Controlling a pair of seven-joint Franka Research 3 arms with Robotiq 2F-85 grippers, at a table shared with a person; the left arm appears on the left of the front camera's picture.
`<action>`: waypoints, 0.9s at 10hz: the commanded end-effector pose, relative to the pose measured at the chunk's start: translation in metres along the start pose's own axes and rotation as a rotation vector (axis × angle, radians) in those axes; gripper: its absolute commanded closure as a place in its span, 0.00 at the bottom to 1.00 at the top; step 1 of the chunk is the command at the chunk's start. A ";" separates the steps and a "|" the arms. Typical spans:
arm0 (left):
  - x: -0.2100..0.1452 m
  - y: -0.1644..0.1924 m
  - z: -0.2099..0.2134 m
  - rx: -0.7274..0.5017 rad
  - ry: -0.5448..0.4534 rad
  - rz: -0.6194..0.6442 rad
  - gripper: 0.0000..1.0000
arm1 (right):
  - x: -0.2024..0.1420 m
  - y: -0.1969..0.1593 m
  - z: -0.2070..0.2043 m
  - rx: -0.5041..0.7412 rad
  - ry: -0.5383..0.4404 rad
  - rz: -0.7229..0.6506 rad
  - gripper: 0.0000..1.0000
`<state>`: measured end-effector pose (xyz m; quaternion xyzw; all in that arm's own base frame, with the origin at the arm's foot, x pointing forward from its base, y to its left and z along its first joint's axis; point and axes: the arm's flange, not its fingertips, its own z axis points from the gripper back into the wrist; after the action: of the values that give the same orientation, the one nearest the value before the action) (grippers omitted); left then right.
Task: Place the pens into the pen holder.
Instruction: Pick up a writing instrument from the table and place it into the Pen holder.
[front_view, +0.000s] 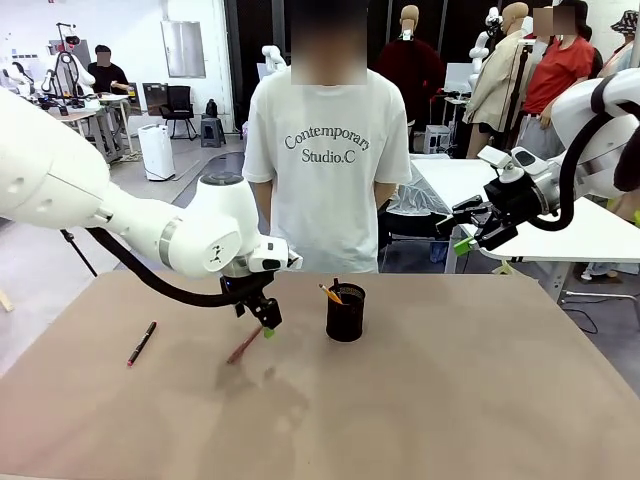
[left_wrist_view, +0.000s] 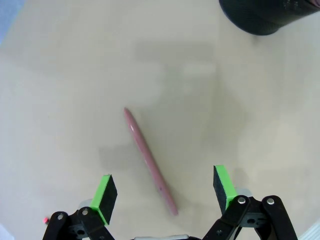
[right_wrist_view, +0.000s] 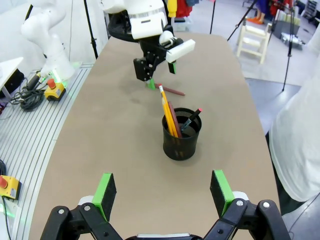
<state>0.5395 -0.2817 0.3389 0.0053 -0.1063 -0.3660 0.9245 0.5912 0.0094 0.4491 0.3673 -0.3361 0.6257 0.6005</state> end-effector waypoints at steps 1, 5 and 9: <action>0.011 0.002 -0.012 0.027 -0.007 0.028 0.00 | 0.003 0.000 0.000 -0.002 -0.006 -0.002 0.00; 0.020 0.010 -0.030 0.073 0.028 0.083 0.00 | 0.003 0.000 0.000 -0.002 -0.006 -0.002 0.00; 0.029 0.028 -0.045 0.041 0.068 0.186 0.00 | 0.003 0.000 0.000 -0.002 -0.006 -0.002 0.00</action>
<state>0.5791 -0.2790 0.3019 0.0226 -0.0878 -0.2973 0.9505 0.5912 0.0094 0.4491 0.3673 -0.3361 0.6257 0.6005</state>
